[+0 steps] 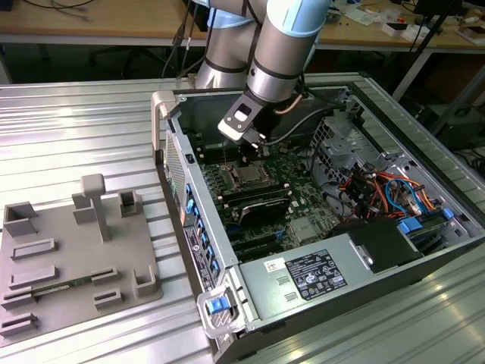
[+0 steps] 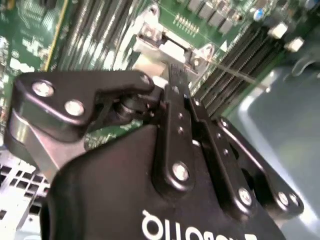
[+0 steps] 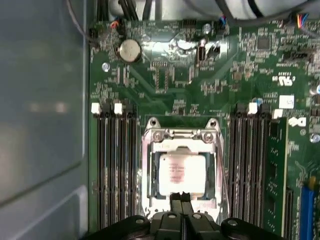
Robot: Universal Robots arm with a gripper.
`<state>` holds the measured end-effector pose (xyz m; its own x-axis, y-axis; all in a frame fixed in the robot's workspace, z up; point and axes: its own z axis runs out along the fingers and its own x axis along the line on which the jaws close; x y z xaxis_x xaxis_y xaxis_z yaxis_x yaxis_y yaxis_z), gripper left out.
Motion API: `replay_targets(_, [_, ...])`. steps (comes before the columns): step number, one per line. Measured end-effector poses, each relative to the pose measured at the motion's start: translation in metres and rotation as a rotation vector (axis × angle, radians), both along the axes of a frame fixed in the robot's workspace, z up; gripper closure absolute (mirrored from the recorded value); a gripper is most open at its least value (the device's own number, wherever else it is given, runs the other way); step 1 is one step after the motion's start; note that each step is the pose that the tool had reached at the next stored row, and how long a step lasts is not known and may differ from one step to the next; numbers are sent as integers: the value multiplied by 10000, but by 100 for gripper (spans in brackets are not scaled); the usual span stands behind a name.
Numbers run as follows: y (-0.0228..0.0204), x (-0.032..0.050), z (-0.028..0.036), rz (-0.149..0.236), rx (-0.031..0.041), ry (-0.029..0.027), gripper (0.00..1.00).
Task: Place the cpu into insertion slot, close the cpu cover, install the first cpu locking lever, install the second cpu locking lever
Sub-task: 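Close the cpu cover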
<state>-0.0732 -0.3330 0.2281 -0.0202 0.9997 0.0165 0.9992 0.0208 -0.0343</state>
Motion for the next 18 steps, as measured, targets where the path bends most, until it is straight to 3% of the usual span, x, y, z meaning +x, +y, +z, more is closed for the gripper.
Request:
replay_targets(8, [9, -62, -145, 4, 0, 22, 89])
replay_targets(12, [9, -70, -219, 19, 0, 92, 89])
replay_targets(14, [9, -70, -212, 37, 1, 102, 89])
replay_targets(18, [9, -70, -137, 37, 1, 101, 89])
